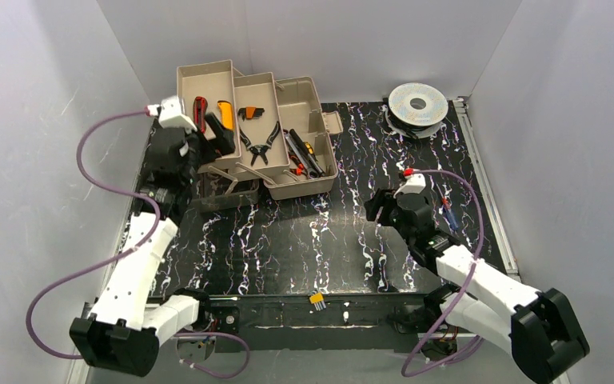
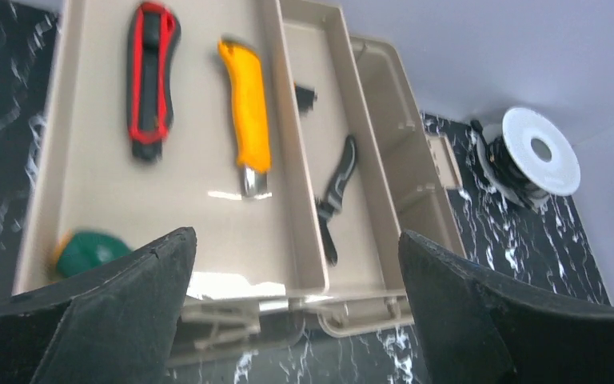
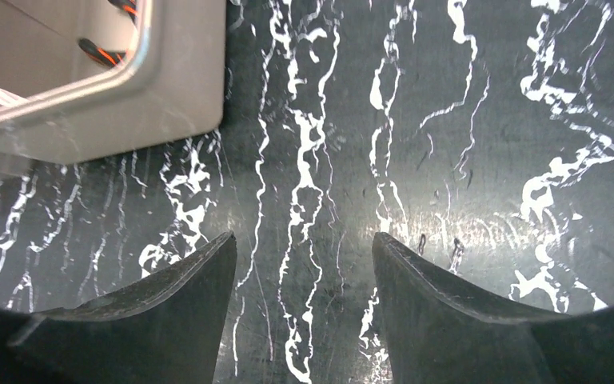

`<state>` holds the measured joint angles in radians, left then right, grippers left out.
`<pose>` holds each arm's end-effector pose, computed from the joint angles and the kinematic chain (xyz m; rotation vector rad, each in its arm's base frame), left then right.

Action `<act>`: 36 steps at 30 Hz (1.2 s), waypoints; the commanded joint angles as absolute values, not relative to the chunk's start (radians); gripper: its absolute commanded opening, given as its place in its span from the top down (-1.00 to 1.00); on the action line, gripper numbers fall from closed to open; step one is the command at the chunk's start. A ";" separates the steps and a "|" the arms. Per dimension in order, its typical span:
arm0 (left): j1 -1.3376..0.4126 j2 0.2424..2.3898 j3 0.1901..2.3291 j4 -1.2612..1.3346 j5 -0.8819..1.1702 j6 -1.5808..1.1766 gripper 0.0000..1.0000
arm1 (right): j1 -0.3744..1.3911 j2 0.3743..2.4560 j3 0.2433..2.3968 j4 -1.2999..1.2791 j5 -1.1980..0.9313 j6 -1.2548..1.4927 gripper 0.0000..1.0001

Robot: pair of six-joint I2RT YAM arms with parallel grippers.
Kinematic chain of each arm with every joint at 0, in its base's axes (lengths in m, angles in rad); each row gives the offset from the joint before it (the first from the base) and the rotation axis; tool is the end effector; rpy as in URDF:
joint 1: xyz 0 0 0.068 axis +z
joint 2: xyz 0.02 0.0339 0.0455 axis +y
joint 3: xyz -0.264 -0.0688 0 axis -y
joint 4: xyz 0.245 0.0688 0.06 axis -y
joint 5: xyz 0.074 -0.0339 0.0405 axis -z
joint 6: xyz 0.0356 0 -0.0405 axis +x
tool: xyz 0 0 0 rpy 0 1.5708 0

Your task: Pack the tool kit

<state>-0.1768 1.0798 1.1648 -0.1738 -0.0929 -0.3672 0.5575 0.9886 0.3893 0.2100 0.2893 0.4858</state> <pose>0.2403 -0.0396 0.4172 -0.2292 1.6542 -0.3354 0.1844 0.1030 0.2043 0.1208 1.9613 0.4066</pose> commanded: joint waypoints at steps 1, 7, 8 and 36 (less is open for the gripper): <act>-0.230 0.969 0.964 -0.114 -0.107 -0.447 -0.96 | 0.555 0.883 0.443 0.196 0.327 0.444 -0.43; -0.288 0.798 0.729 -0.081 -0.168 -0.434 -0.97 | 0.555 0.765 0.443 0.186 0.261 0.387 -0.46; -0.291 0.768 0.696 -0.077 -0.175 -0.441 -0.97 | 0.555 0.750 0.438 0.193 0.228 0.378 -0.47; -0.166 0.418 0.524 -0.581 -0.230 -0.811 -0.96 | 0.555 1.618 1.175 -0.101 0.121 0.535 -0.36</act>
